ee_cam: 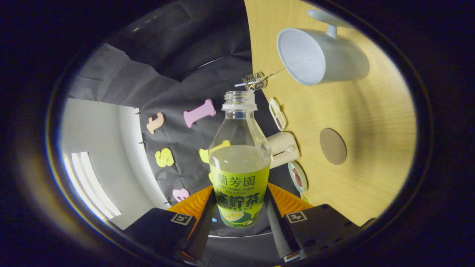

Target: Take the bottle from table, then pour the juice into the cup, finally place the bottle on the coaster

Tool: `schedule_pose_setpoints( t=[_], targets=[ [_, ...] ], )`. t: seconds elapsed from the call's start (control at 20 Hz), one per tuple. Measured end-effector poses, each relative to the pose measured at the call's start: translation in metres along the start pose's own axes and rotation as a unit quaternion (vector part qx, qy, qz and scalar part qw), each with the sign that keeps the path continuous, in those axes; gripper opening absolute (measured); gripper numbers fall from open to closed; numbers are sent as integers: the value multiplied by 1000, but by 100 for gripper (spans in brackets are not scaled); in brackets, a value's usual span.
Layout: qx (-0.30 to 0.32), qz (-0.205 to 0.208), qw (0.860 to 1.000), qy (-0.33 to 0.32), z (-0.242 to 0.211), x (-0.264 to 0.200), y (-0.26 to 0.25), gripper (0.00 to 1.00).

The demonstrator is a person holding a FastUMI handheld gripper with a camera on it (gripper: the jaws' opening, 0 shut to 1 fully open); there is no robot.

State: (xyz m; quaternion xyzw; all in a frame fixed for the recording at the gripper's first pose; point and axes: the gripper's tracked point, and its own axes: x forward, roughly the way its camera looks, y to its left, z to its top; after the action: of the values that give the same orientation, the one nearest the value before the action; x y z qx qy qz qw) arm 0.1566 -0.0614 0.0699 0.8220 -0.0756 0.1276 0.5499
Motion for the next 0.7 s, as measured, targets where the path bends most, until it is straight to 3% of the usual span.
schedule_pose_setpoints(
  t=[0.7],
  targets=[
    [36,16,999,-4,-1,4,18,76]
  ],
)
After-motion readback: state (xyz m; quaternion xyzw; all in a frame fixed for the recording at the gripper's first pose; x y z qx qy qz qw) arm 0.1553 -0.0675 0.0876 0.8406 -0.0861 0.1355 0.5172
